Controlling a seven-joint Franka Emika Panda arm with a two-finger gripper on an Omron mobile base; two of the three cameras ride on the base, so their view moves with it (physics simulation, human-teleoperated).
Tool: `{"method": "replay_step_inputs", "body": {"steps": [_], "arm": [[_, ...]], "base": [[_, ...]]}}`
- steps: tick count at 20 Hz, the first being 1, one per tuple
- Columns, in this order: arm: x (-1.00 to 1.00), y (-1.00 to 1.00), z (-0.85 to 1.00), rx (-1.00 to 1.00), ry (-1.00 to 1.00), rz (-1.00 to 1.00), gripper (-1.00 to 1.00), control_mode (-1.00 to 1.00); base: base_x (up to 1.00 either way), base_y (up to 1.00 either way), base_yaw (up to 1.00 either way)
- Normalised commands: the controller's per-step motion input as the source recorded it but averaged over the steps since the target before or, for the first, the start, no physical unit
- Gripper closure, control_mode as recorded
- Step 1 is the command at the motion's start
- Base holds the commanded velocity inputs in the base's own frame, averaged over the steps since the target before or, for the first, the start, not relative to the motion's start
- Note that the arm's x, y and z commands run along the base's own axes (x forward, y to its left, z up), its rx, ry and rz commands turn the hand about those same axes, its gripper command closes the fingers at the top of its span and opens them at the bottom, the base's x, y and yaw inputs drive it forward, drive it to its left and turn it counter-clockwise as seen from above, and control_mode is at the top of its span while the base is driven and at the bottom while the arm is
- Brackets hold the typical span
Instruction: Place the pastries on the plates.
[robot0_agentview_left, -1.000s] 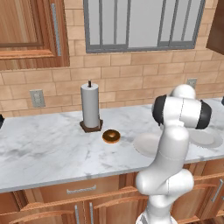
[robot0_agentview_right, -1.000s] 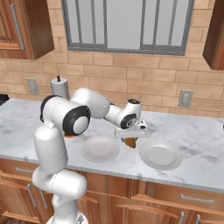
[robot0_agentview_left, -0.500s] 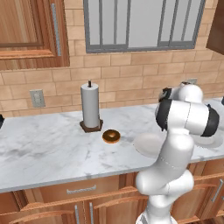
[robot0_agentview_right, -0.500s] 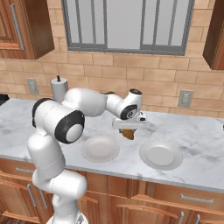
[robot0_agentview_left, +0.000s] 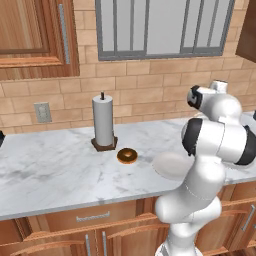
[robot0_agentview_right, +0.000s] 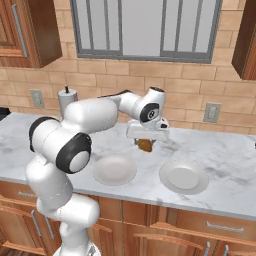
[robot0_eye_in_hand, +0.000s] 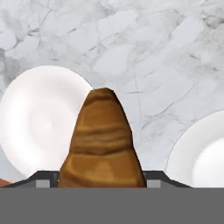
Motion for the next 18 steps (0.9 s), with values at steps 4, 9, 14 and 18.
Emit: {"method": "replay_step_inputs", "body": {"steps": [4,9,14,18], "arm": [[-0.80,0.23,-0.14,0.00,-0.01,0.00,1.00,-1.00],[-0.70,0.57,-0.46,0.00,-0.11,0.05,1.00,-1.00],[-0.18,0.76,-0.08,0.00,-0.14,0.04,1.00,-1.00],[0.00,0.72,0.01,0.00,0.00,0.00,1.00,-1.00]], "base": [[0.00,0.00,0.00],[0.00,0.00,0.00],[0.00,0.00,0.00],[0.00,0.00,0.00]]}}
